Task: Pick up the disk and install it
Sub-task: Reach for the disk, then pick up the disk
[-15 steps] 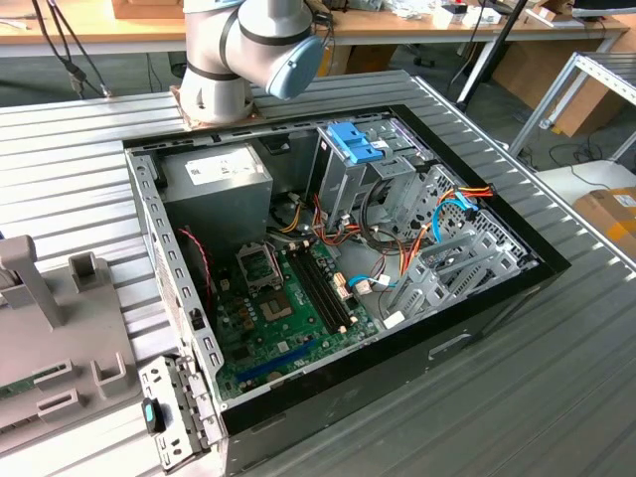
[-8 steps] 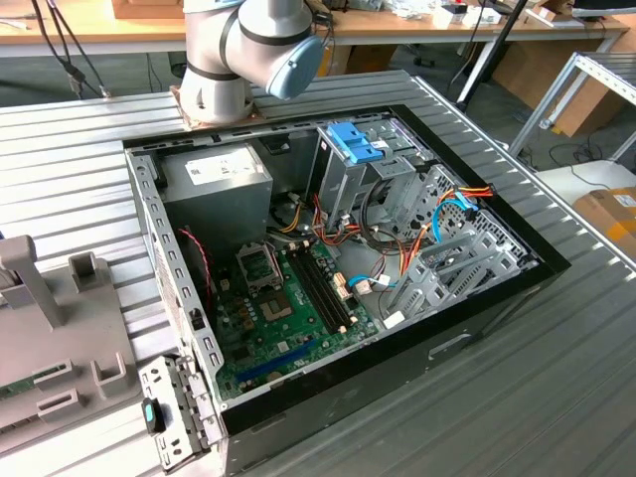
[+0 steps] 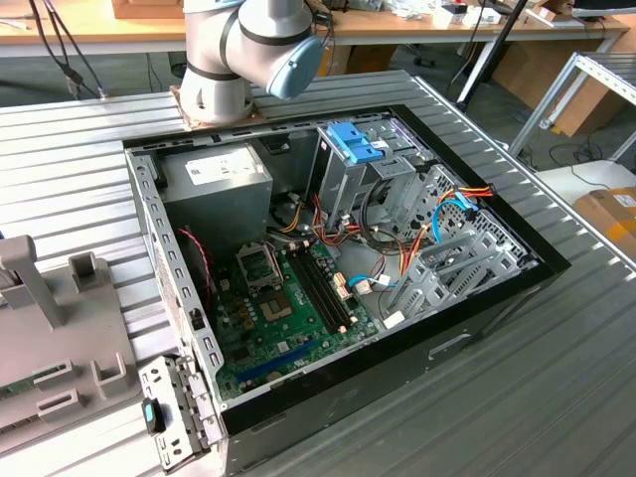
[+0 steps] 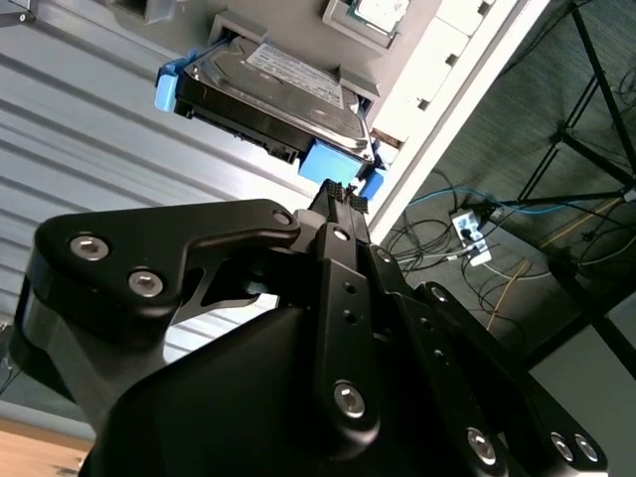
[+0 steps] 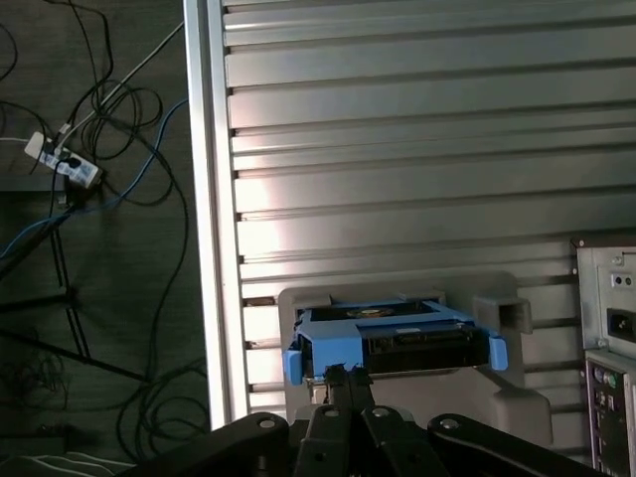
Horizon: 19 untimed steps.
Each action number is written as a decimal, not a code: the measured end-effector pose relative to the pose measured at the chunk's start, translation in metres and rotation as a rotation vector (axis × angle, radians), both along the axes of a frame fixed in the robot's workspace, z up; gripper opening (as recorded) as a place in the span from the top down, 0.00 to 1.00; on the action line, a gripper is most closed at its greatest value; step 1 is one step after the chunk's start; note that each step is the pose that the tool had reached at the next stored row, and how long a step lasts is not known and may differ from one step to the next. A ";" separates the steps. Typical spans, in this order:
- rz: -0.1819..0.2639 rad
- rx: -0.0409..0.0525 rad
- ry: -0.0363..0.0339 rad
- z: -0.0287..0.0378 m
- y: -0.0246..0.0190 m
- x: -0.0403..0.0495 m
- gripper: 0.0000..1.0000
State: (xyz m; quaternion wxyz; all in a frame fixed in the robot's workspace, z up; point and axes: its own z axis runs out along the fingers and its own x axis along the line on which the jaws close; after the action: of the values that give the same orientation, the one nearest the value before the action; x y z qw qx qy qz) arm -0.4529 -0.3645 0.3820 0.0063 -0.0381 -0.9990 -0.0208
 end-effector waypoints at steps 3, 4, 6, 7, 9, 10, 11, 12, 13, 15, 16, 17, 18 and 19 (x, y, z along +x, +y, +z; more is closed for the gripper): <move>0.000 -0.0003 0.0014 -0.0023 -0.0008 0.0031 0.89; 0.000 -0.0006 0.0023 -0.0032 -0.0013 0.0032 0.89; 0.000 -0.0006 0.0024 -0.0033 -0.0014 0.0032 0.89; 0.000 -0.0006 0.0023 -0.0035 -0.0014 0.0032 0.89; 0.000 -0.0005 0.0022 -0.0052 -0.0014 0.0032 0.89; 0.000 -0.0005 0.0021 -0.0053 -0.0009 0.0032 0.89; 0.000 -0.0005 0.0021 -0.0053 -0.0003 0.0031 0.89; 0.000 -0.0004 0.0020 -0.0053 0.0002 0.0028 0.89; 0.000 -0.0004 0.0021 -0.0053 0.0004 0.0026 0.89; 0.000 -0.0005 0.0021 -0.0052 0.0006 0.0022 0.89; 0.000 -0.0005 0.0021 -0.0052 0.0007 0.0018 0.89; 0.000 -0.0005 0.0022 -0.0052 0.0007 0.0018 0.89; 0.000 -0.0005 0.0022 -0.0052 0.0007 0.0018 0.89; 0.000 -0.0005 0.0021 -0.0052 0.0007 0.0017 0.89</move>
State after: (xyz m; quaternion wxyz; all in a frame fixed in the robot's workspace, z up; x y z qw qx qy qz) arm -0.4512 -0.3638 0.3767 0.0073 -0.0381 -0.9990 -0.0205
